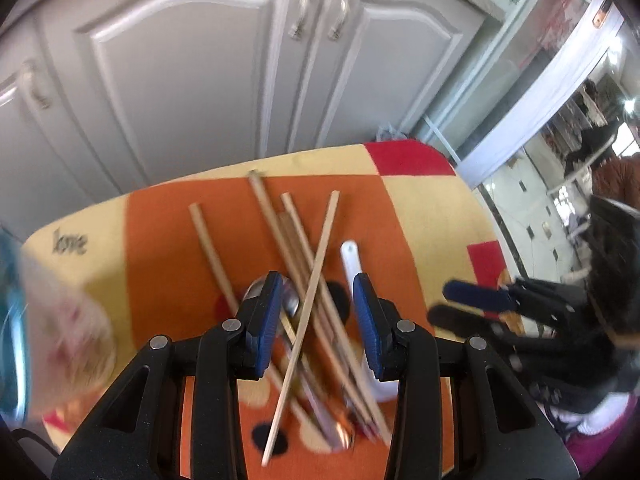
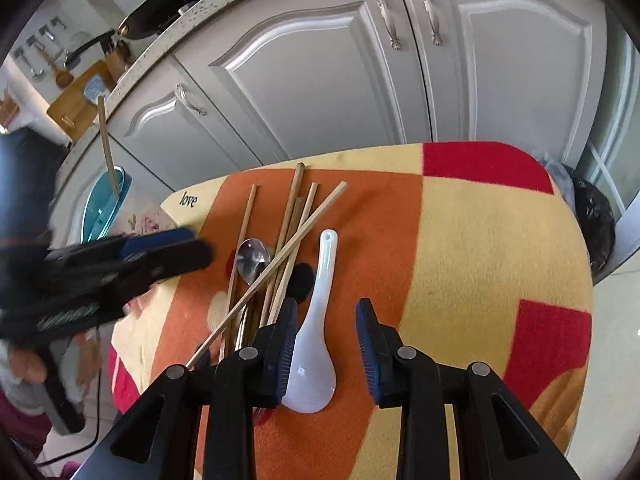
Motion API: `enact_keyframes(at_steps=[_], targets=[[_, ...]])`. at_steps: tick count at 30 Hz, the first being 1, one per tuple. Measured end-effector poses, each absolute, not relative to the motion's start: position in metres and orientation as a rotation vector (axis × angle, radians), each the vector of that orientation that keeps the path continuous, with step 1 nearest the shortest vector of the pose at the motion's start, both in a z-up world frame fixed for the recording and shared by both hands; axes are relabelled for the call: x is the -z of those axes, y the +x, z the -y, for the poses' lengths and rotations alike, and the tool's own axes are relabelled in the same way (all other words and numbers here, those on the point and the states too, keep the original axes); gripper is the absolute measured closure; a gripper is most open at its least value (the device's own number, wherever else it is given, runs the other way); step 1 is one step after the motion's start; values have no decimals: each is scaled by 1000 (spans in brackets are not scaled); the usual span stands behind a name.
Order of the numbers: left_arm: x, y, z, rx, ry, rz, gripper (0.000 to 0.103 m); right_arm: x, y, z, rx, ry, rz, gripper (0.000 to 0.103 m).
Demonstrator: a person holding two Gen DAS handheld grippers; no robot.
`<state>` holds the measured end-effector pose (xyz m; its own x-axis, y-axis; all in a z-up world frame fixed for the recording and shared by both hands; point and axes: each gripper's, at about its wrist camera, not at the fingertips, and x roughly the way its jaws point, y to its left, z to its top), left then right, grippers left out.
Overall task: Organize utensils
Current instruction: 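Grasp another chopstick with the left tool while the right tool reaches the white ceramic spoon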
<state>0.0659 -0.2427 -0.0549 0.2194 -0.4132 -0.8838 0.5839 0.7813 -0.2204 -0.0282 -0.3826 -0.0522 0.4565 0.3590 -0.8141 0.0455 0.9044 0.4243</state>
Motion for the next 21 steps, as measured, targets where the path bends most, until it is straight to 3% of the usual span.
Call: enact_keyframes(at_steps=[15,16,17,18,21], targets=[[87,103,316,664,346,-1196,69,59,-29,408,-197,449,-1100,73],[89,104,318,659,349,-1196,76,60,-28,407,-200,448,-1102,73],[91,105,318,656,351,-1200,90,60,-27,406,-202,446,-1103,73],[93,106,319,650,350,-1205,96,60,-26,404,-206,442,-1105,73],[89,111,308,619,302,-1195,99,62,-21,401,-216,434,-1112,73]])
